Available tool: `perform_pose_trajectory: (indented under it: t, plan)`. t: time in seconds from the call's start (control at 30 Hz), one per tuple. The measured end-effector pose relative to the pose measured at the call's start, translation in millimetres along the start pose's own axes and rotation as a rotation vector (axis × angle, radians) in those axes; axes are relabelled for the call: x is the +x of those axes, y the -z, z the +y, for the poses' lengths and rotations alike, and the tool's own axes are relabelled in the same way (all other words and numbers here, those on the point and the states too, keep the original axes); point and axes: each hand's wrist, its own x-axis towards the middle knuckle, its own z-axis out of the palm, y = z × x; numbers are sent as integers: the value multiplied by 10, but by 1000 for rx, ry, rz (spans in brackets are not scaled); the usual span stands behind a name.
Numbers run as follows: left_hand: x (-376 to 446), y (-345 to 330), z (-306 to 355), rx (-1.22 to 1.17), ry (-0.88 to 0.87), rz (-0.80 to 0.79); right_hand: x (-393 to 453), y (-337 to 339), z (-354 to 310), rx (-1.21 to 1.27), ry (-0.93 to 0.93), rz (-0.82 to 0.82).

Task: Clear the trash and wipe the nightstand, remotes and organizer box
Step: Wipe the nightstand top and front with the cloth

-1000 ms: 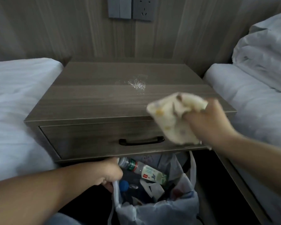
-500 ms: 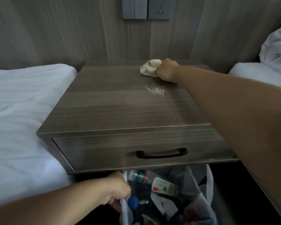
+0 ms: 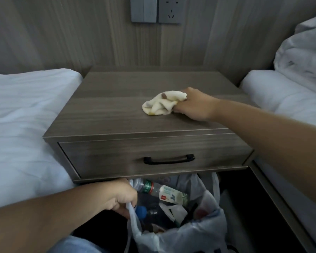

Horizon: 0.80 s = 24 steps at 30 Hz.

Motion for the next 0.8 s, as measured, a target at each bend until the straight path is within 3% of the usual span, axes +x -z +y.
perform_pose_trajectory:
  t: [0.17,0.27,0.37,0.57,0.7,0.8]
  plan:
    - [-56,-41,5,-42,-20,23,-655,-132,58,-14,244,-40]
    - [-37,-55,-1,-42,-9,18,-1112,-315,109,13,463,-152]
    - [-21,7,8,49,-23,-17,-1304,-478,155,117,504,-148]
    - [-9,33,-24,44,18,-85,-812,-59,-126,408,237,184]
    - [9,32,-33,-7,-23,-16,39,111,-414,235,144,279]
    - [64,38,-48,20,-11,-12,709,23,-424,34,36,235]
